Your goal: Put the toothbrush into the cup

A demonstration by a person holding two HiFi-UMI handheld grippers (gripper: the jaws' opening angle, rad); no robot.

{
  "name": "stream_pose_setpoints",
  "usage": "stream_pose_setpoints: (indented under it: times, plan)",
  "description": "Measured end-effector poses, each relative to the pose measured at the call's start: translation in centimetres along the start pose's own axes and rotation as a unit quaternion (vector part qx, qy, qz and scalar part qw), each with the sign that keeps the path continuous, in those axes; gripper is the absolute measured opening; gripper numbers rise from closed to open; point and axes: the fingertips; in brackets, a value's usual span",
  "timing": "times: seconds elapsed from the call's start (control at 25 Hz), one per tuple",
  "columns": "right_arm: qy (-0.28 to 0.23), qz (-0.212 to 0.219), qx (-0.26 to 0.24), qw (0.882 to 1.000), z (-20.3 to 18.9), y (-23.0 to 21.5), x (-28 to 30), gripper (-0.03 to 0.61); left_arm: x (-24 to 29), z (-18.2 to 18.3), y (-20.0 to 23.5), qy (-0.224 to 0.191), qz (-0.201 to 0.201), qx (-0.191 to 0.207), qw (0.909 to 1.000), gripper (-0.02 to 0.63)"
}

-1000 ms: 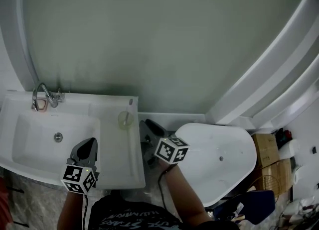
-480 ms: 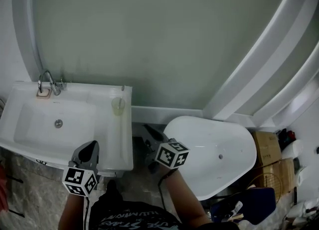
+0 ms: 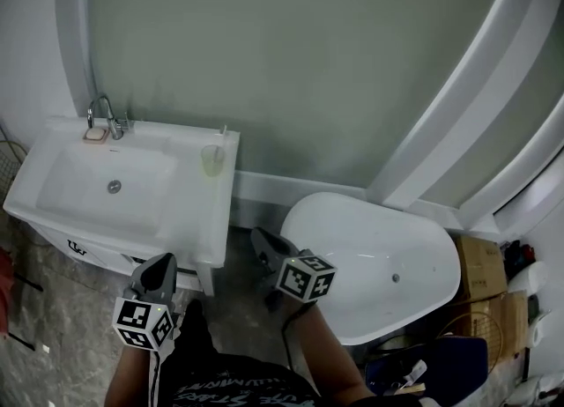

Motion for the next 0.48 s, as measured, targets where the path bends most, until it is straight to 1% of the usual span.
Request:
stream_pose_setpoints:
  times: [0.28,0.48]
  plan:
    - [0.006,0.015,0.005,1.000,-1.9,0.7,-4.5,0.005,-3.2,-2.8,-4.0,0.014,0.010,0.002,0.9999,0.009]
    - [0.011,0.026,0.013,1.000,-3.4,1.3,-6.5,0.005,-5.2,-4.3,-5.8,0.024,0.019,0.007,0.9995,0.009]
Point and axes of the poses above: the fingertips, and each gripper's own axes: x forward along the fingers, y to its left, z out of its top, and after that the axes turned 13 degrees about -x, right-handed
